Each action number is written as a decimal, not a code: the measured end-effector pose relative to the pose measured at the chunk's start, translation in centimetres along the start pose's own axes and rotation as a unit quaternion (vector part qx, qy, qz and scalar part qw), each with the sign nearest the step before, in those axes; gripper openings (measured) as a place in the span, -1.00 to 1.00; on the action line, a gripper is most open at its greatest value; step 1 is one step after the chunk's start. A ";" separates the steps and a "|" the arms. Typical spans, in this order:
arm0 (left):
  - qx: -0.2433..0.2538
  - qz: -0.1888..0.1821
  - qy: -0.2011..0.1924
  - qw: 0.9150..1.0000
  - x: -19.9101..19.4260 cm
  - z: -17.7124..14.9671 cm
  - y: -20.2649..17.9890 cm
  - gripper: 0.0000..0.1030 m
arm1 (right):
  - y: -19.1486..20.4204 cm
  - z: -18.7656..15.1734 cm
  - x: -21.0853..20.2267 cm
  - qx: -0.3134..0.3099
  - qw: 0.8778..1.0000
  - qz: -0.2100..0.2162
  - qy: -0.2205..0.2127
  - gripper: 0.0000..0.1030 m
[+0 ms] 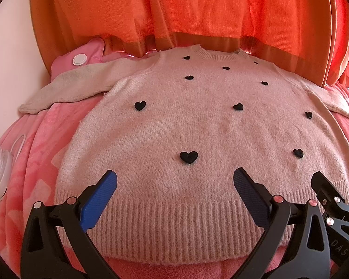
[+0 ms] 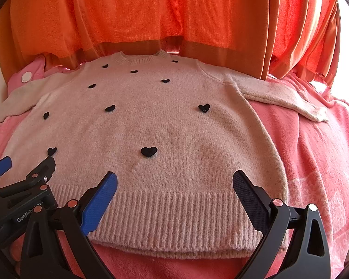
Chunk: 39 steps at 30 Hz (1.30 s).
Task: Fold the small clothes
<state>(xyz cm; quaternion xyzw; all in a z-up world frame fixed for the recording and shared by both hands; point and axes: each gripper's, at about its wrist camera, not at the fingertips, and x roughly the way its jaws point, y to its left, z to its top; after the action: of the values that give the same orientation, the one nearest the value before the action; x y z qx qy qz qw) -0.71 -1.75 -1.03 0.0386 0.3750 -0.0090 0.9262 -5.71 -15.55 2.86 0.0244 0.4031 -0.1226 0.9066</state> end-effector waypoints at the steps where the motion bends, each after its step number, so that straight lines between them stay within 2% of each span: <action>1: 0.000 0.000 0.000 1.000 0.0 0.0 0.0 0.90 | 0.0 0.0 0.0 0.000 1.000 0.000 0.000 0.90; 23: 0.000 -0.001 0.001 1.000 0.0 -0.1 0.0 0.90 | 0.0 0.0 0.0 -0.001 1.000 0.000 0.000 0.90; 26: -0.011 -0.027 0.009 1.000 -0.2 0.4 0.8 0.90 | -1.2 1.0 -0.1 0.015 1.000 0.020 0.012 0.90; 29: -0.038 -0.070 0.009 0.997 -1.0 2.4 2.8 0.90 | -6.3 3.9 -1.1 0.087 0.995 0.042 -0.003 0.90; 31: -0.059 -0.073 -0.010 0.996 -1.6 4.3 4.6 0.90 | -11.4 5.9 -1.0 0.144 0.989 0.040 -0.019 0.90; 35: -0.108 -0.065 -0.033 0.992 -1.3 8.2 7.2 0.90 | -22.2 8.3 3.0 0.232 0.972 -0.036 -0.014 0.90; 38: -0.134 -0.060 -0.033 0.989 0.4 10.3 7.7 0.90 | -29.9 8.4 7.9 0.302 0.951 -0.063 0.022 0.79; 39: -0.138 -0.060 -0.032 0.988 0.9 10.7 7.6 0.90 | -32.6 8.1 9.7 0.331 0.940 -0.071 0.037 0.74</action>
<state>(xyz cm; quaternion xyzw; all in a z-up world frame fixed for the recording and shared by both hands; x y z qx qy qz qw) 7.71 5.00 6.46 -0.1120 0.3448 -0.0142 0.9319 -1.49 -50.26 3.00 0.2995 0.3739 -0.3120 0.8204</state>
